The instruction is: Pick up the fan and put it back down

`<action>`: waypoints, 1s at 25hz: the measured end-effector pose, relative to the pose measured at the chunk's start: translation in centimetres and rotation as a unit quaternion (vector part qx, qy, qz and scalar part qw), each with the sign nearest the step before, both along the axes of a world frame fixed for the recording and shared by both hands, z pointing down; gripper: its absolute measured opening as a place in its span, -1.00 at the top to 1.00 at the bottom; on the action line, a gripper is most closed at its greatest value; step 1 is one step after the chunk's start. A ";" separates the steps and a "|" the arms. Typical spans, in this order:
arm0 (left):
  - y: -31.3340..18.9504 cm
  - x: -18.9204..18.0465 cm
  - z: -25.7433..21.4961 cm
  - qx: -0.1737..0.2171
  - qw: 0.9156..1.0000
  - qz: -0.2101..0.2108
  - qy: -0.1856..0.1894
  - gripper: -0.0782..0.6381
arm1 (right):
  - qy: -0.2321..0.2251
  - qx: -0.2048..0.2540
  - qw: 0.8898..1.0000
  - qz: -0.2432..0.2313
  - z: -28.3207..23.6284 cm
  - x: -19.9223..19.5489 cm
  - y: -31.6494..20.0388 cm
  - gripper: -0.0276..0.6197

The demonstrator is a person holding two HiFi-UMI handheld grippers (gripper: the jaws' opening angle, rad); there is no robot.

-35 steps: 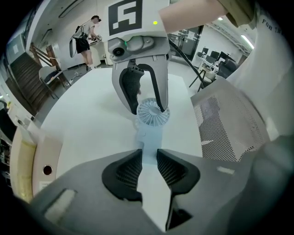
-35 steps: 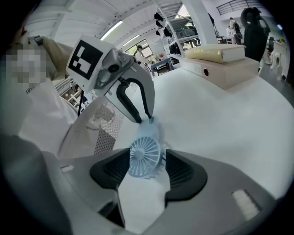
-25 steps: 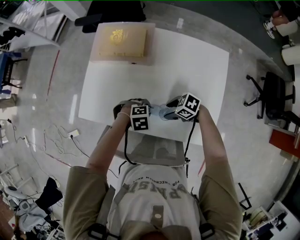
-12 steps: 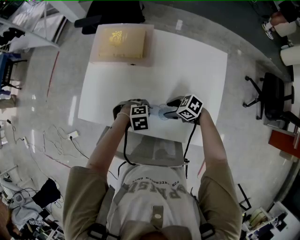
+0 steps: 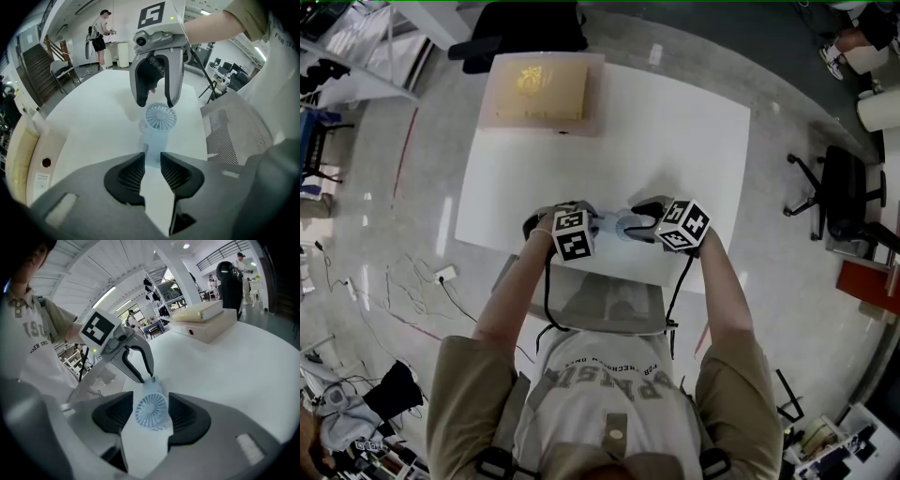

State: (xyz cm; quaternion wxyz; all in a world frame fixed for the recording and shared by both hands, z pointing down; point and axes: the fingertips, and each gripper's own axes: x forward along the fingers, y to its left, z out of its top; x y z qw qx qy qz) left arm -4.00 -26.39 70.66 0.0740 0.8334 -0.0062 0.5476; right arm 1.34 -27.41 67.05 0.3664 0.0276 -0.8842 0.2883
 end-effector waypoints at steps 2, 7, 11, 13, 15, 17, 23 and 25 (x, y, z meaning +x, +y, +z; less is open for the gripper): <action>0.0 0.1 -0.3 -0.005 1.000 -0.015 0.012 0.46 | -0.010 0.006 1.000 0.013 -0.6 0.2 -0.1 0.18; -0.4 0.3 -1.4 -0.002 0.998 -0.046 0.038 0.46 | -0.044 0.034 0.996 0.072 -2.5 0.7 -0.8 0.18; -1.2 0.6 -3.5 0.013 0.991 -0.101 0.085 0.46 | -0.071 0.100 0.979 0.161 -4.7 1.5 -2.4 0.19; -1.7 0.6 -4.9 0.031 0.985 -0.127 0.111 0.46 | -0.089 0.131 0.966 0.205 -6.2 2.0 -3.1 0.19; -2.0 0.5 -6.3 0.057 0.978 -0.150 0.129 0.46 | -0.096 0.165 0.950 0.246 -7.5 2.6 -3.5 0.19; -2.2 0.4 -7.8 0.084 0.969 -0.177 0.151 0.46 | -0.091 0.207 0.933 0.279 -8.6 3.2 -3.5 0.19; -2.1 1.3 -14.6 0.169 0.915 -0.273 0.245 0.46 | -0.080 0.307 0.884 0.343 -12.3 3.7 -1.8 0.19; -1.7 1.3 -16.8 0.205 0.898 -0.295 0.255 0.46 | -0.075 0.345 0.866 0.353 -14.0 3.6 -1.1 0.20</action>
